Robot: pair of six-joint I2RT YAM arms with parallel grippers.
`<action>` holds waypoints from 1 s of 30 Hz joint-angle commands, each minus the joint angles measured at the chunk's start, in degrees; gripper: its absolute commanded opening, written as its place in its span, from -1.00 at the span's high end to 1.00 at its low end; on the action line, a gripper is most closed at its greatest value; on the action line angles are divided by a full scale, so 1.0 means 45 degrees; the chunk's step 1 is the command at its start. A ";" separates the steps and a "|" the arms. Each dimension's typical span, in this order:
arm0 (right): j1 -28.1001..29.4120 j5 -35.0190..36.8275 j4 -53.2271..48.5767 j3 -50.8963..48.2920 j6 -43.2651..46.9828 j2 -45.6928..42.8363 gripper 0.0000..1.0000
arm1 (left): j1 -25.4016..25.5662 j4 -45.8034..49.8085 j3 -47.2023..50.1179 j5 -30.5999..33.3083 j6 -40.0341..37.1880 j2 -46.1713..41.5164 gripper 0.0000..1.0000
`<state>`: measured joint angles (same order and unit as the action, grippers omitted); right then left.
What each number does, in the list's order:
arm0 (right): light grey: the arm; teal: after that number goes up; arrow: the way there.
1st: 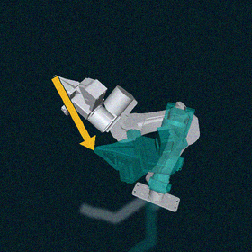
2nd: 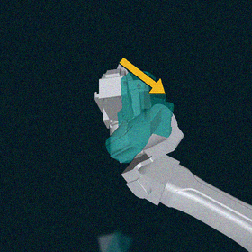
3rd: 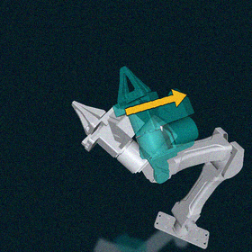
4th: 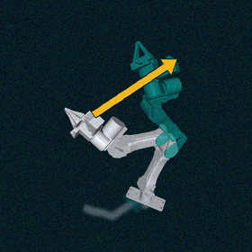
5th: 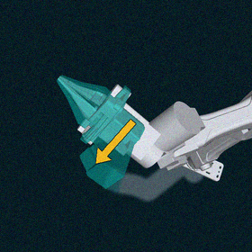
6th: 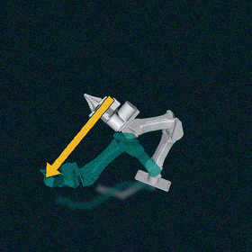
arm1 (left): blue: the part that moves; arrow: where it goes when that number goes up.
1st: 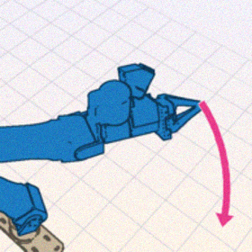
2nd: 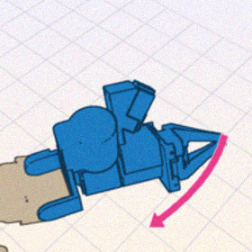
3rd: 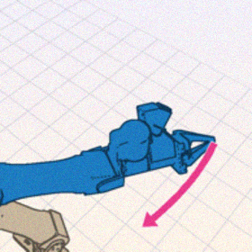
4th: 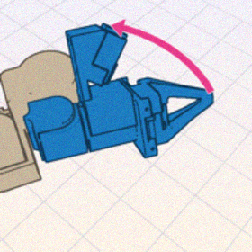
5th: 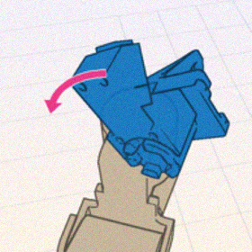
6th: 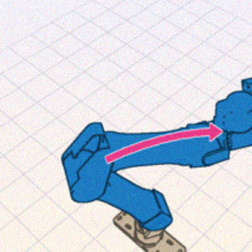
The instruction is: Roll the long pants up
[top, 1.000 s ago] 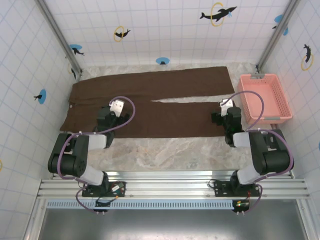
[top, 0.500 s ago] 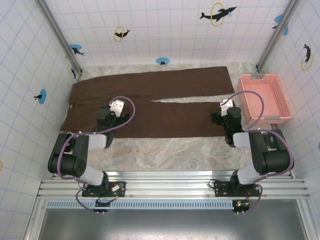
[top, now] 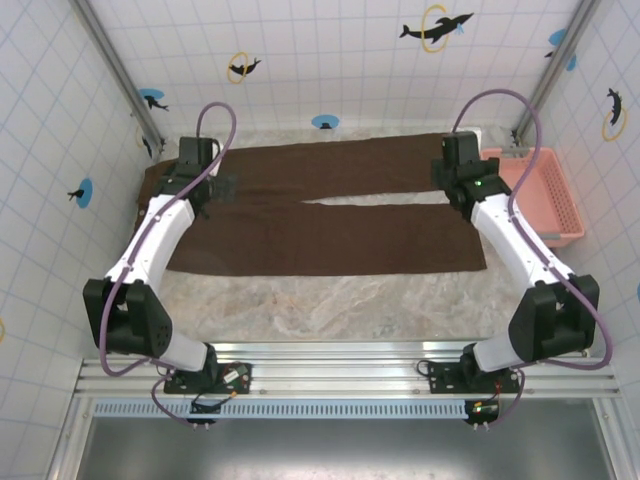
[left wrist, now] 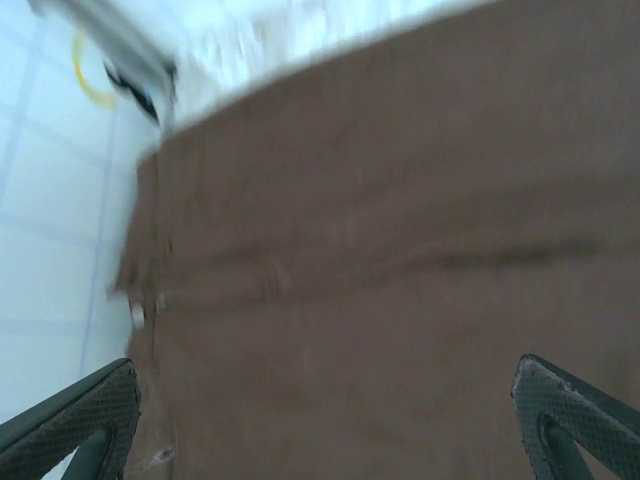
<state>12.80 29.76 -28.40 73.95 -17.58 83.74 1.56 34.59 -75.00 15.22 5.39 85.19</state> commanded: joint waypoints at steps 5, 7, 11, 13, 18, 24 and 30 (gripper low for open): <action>0.1126 -0.1737 -0.7779 0.1380 0.0680 0.1826 -0.91 | -0.0152 0.3799 0.0304 0.1829 0.0524 -0.0075 -0.95; 0.2321 -0.1598 -0.8202 0.1590 0.3590 0.2488 -0.89 | -0.0132 0.3477 0.0353 0.2502 -0.0819 -0.0106 -0.95; 0.4309 -0.1809 -0.6845 -0.0078 0.6966 0.2161 -0.85 | -0.0132 0.2253 0.0878 0.2667 -0.3196 -0.0655 -0.95; 0.4385 -0.2522 -0.6208 -0.0469 0.6896 0.1996 -0.80 | -0.0133 0.2355 0.0660 0.2739 -0.3436 -0.0597 -0.95; 0.4746 -0.2934 -0.6526 -0.1143 0.7322 0.2318 -0.68 | -0.0132 0.3903 -0.0769 0.2796 -0.3316 0.0404 -0.94; 0.5495 -0.3428 -0.5577 -0.2305 0.7173 0.2396 -0.61 | -0.0122 0.3995 -0.0450 0.2733 -0.2936 0.0390 -0.95; 0.5535 -0.3303 -0.4947 -0.2181 0.7019 0.3558 -0.48 | -0.0124 0.4326 -0.0346 0.2895 -0.2943 0.0504 -0.94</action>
<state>37.65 14.13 -52.97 64.14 13.93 97.03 1.23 51.35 -77.19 26.76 -7.55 86.72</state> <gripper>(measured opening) 0.746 0.973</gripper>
